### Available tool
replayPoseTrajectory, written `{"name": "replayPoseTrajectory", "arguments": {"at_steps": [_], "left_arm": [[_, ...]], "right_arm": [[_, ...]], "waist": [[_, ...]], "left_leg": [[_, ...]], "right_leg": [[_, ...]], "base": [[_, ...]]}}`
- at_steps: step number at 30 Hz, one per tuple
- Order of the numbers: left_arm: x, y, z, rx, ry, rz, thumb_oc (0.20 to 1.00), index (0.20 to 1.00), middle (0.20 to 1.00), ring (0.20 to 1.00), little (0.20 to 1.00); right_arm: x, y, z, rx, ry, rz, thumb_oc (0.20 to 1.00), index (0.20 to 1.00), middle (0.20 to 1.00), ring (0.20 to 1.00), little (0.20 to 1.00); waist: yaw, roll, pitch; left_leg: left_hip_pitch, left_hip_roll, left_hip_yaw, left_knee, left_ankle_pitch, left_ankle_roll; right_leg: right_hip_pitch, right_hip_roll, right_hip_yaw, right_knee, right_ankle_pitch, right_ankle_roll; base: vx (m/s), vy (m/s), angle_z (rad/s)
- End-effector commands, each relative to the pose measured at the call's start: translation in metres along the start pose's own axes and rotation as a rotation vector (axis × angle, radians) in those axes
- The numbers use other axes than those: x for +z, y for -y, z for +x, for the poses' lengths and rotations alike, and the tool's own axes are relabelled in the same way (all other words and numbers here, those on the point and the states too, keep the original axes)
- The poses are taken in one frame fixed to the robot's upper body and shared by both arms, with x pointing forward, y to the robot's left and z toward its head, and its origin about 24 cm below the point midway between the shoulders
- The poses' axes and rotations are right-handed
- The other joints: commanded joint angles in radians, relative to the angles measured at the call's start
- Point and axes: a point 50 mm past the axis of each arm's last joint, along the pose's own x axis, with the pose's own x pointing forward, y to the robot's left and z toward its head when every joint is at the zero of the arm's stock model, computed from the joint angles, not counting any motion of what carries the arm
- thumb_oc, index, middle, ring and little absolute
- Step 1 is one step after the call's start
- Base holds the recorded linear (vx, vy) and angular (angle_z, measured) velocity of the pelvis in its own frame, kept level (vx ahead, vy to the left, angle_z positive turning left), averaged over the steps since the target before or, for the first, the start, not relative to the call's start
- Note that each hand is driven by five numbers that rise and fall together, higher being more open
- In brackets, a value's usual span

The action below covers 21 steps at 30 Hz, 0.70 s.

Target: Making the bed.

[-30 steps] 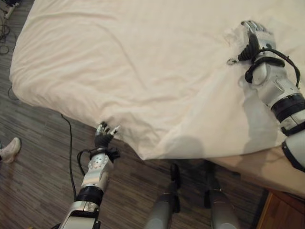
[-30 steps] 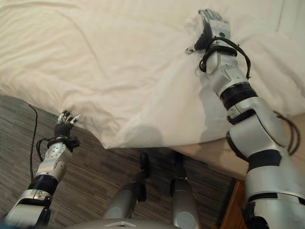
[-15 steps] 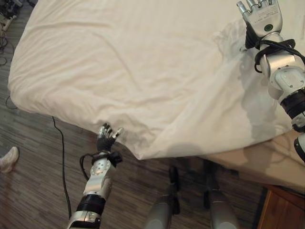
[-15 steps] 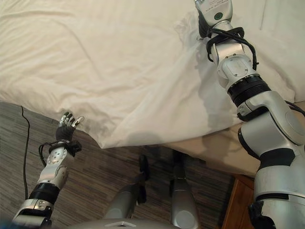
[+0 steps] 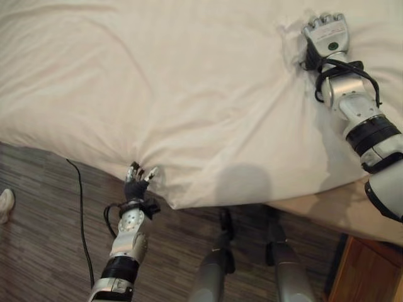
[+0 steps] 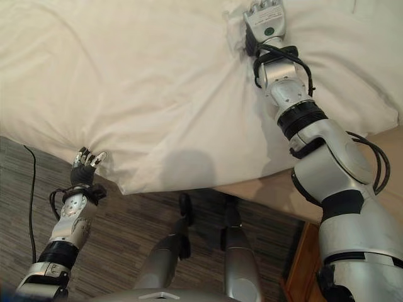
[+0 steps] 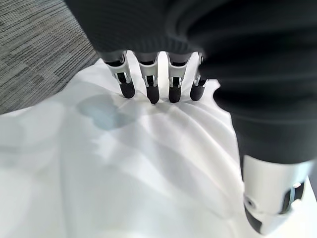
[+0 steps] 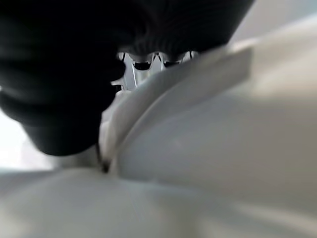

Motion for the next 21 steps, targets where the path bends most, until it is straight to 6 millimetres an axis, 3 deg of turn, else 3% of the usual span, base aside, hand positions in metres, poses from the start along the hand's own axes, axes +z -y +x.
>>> {"name": "replayPoseTrajectory", "arguments": {"at_steps": [1, 2, 3, 6, 7, 9, 10, 11, 12, 13, 15, 16, 17, 19, 21], "left_arm": [[0.011, 0.004, 0.007, -0.017, 0.024, -0.017, 1.000, 1.000, 1.000, 1.000, 1.000], [0.007, 0.003, 0.005, -0.014, 0.008, -0.032, 1.000, 1.000, 1.000, 1.000, 1.000], [0.007, 0.002, 0.005, -0.014, 0.007, -0.030, 1.000, 1.000, 1.000, 1.000, 1.000], [-0.008, 0.000, -0.003, -0.009, -0.056, -0.041, 1.000, 1.000, 1.000, 1.000, 1.000], [-0.012, 0.000, -0.005, -0.001, -0.077, -0.046, 1.000, 1.000, 1.000, 1.000, 1.000], [-0.012, -0.003, -0.004, 0.006, -0.081, -0.046, 1.000, 1.000, 1.000, 1.000, 1.000], [-0.013, -0.009, -0.006, 0.021, -0.088, -0.042, 1.000, 1.000, 1.000, 1.000, 1.000], [-0.014, -0.010, -0.006, 0.020, -0.090, -0.039, 1.000, 1.000, 1.000, 1.000, 1.000], [-0.020, -0.020, -0.012, 0.043, -0.114, -0.022, 1.000, 1.000, 1.000, 1.000, 1.000], [-0.024, -0.024, -0.015, 0.053, -0.133, -0.015, 1.000, 1.000, 1.000, 1.000, 1.000], [-0.030, -0.029, -0.020, 0.063, -0.157, -0.007, 1.000, 1.000, 1.000, 1.000, 1.000], [-0.044, -0.035, -0.029, 0.074, -0.214, 0.000, 1.000, 1.000, 1.000, 1.000, 1.000], [-0.044, -0.035, -0.029, 0.072, -0.216, 0.002, 1.000, 1.000, 1.000, 1.000, 1.000], [-0.060, -0.036, -0.038, 0.058, -0.284, 0.026, 1.000, 1.000, 1.000, 1.000, 1.000], [-0.062, -0.034, -0.039, 0.048, -0.288, 0.032, 1.000, 1.000, 1.000, 1.000, 1.000]], "right_arm": [[0.007, 0.046, 0.014, -0.149, 0.007, 0.181, 0.200, 0.200, 0.200, 0.200, 0.200], [0.011, 0.057, 0.010, -0.209, 0.026, 0.313, 0.200, 0.200, 0.200, 0.200, 0.200], [0.011, 0.056, 0.010, -0.207, 0.024, 0.314, 0.200, 0.200, 0.200, 0.200, 0.200], [-0.005, 0.060, -0.005, -0.275, 0.007, 0.487, 0.200, 0.200, 0.200, 0.200, 0.200], [-0.007, 0.040, -0.018, -0.217, 0.006, 0.587, 0.200, 0.200, 0.200, 0.200, 0.200], [-0.013, 0.030, -0.027, -0.199, -0.011, 0.619, 0.200, 0.200, 0.200, 0.200, 0.200], [-0.026, 0.010, -0.043, -0.148, -0.048, 0.638, 0.200, 0.200, 0.200, 0.200, 0.200], [-0.026, 0.009, -0.044, -0.145, -0.050, 0.639, 0.200, 0.200, 0.200, 0.200, 0.200], [-0.041, -0.018, -0.068, -0.064, -0.105, 0.685, 0.200, 0.200, 0.200, 0.200, 0.200], [-0.049, -0.033, -0.082, -0.015, -0.138, 0.689, 0.200, 0.200, 0.200, 0.200, 0.200], [-0.056, -0.045, -0.094, 0.030, -0.172, 0.689, 0.200, 0.200, 0.200, 0.200, 0.200], [-0.064, -0.071, -0.122, 0.132, -0.232, 0.713, 0.200, 0.200, 0.200, 0.200, 0.200], [-0.064, -0.072, -0.123, 0.134, -0.235, 0.713, 0.200, 0.200, 0.200, 0.200, 0.200], [-0.079, -0.103, -0.151, 0.269, -0.317, 0.638, 0.200, 0.200, 0.200, 0.200, 0.200], [-0.085, -0.111, -0.156, 0.304, -0.339, 0.602, 0.200, 0.200, 0.200, 0.200, 0.200]], "waist": [[0.017, -0.075, 0.023], [0.007, -0.085, 0.018], [0.009, -0.087, 0.021], [-0.024, -0.087, 0.001], [-0.052, -0.098, -0.020], [-0.063, -0.107, -0.030], [-0.079, -0.114, -0.051], [-0.076, -0.116, -0.051], [-0.098, -0.126, -0.072], [-0.105, -0.133, -0.082], [-0.106, -0.140, -0.093], [-0.120, -0.144, -0.109], [-0.117, -0.145, -0.111], [-0.131, -0.147, -0.128], [-0.134, -0.144, -0.128]], "left_leg": [[0.059, 0.042, -0.127, 0.004, 0.010, -0.098], [0.105, 0.053, -0.106, 0.004, -0.021, -0.089], [0.109, 0.053, -0.105, 0.004, -0.022, -0.089], [0.183, 0.053, -0.061, 0.004, -0.040, -0.073], [0.221, 0.047, -0.059, 0.004, -0.052, -0.059], [0.247, 0.047, -0.049, 0.004, -0.061, -0.056], [0.276, 0.047, -0.040, 0.004, -0.070, -0.049], [0.278, 0.046, -0.039, 0.004, -0.071, -0.048], [0.307, 0.044, -0.033, 0.004, -0.083, -0.039], [0.322, 0.044, -0.026, 0.004, -0.088, -0.036], [0.336, 0.043, -0.020, 0.004, -0.094, -0.033], [0.356, 0.041, -0.013, 0.004, -0.103, -0.027], [0.357, 0.040, -0.012, 0.004, -0.103, -0.026], [0.378, 0.035, -0.005, 0.004, -0.113, -0.021], [0.383, 0.034, 0.001, 0.004, -0.114, -0.021]], "right_leg": [[0.112, -0.048, 0.002, 0.015, -0.147, 0.066], [0.150, -0.061, 0.013, 0.015, -0.157, 0.066], [0.153, -0.061, 0.013, 0.015, -0.157, 0.067], [0.218, -0.072, 0.016, 0.015, -0.171, 0.066], [0.253, -0.072, 0.019, 0.015, -0.172, 0.067], [0.273, -0.071, 0.024, 0.015, -0.176, 0.068], [0.296, -0.074, 0.030, 0.015, -0.177, 0.071], [0.299, -0.074, 0.031, 0.015, -0.177, 0.071], [0.315, -0.072, 0.044, 0.015, -0.174, 0.075], [0.325, -0.071, 0.050, 0.015, -0.174, 0.078], [0.335, -0.071, 0.056, 0.015, -0.175, 0.081], [0.351, -0.074, 0.063, 0.015, -0.176, 0.086], [0.352, -0.074, 0.064, 0.015, -0.176, 0.086], [0.372, -0.078, 0.074, 0.015, -0.177, 0.091], [0.375, -0.081, 0.077, 0.015, -0.177, 0.093]], "base": [[0.02, 0.045, -0.26], [0.03, 0.044, -0.30], [0.08, 0.109, -0.19], [0.07, 0.107, -0.03], [0.08, 0.177, 0.14], [0.06, 0.124, 0.06], [0.03, 0.077, -0.14], [0.06, 0.162, -0.10], [0.04, 0.117, -0.03], [0.04, 0.117, -0.02], [0.01, 0.077, -0.22], [0.01, 0.089, -0.37], [0.02, 0.074, -0.44], [-0.01, 0.051, -0.27], [-0.02, 0.033, -0.11]]}}
